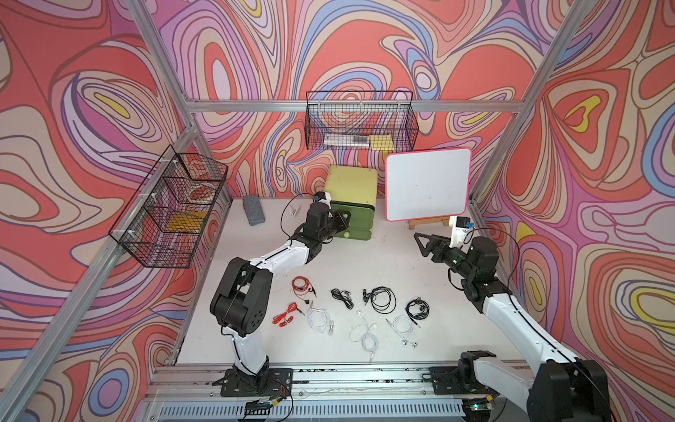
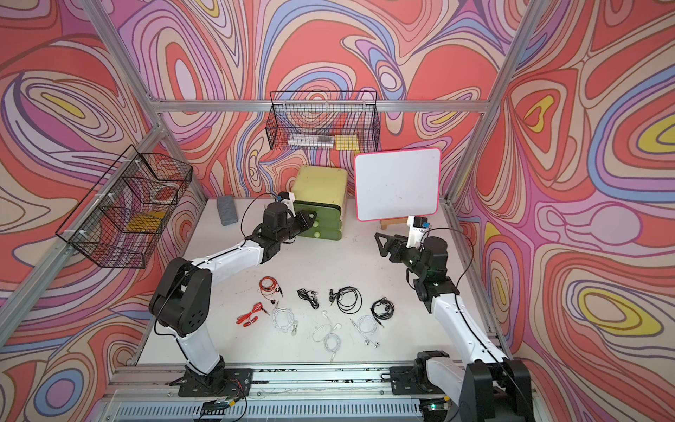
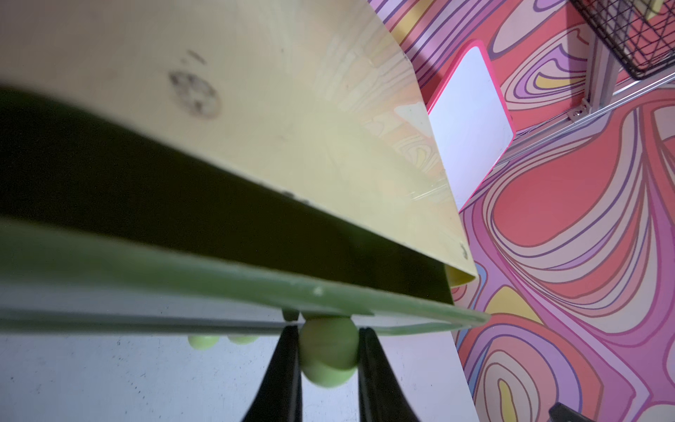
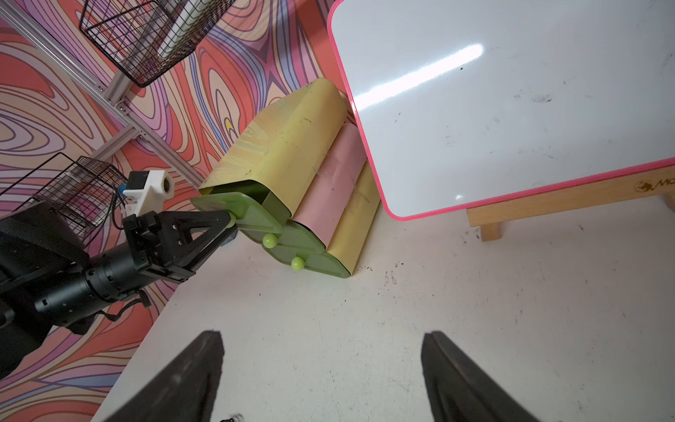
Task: Place the wired earphones into the drawer by color
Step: Open the drawer in the storage box.
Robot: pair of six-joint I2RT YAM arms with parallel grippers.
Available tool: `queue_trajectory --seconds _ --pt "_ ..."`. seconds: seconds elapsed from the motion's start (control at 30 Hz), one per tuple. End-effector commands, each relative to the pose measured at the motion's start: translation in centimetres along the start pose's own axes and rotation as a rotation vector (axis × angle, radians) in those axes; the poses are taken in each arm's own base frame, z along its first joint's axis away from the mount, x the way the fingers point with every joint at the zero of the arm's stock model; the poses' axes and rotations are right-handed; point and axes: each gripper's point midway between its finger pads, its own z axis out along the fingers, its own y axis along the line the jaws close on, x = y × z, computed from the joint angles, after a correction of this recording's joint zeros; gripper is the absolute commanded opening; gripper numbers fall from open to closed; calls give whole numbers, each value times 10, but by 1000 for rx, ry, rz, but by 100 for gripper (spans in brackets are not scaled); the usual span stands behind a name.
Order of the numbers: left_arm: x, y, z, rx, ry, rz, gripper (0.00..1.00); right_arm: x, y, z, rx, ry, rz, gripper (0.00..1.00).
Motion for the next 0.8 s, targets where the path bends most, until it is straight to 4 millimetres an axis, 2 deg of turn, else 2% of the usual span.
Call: queue_trajectory --seconds 0.0,0.43,0.77 --pt "-6 -21 -13 56 -19 6 14 -4 2 -4 -6 -21 -20 87" --pt "15 -22 -42 43 -2 8 13 -4 1 -4 -4 -23 -17 87" --pt "31 -14 -68 10 12 9 12 -4 1 -4 -1 -23 -20 87"
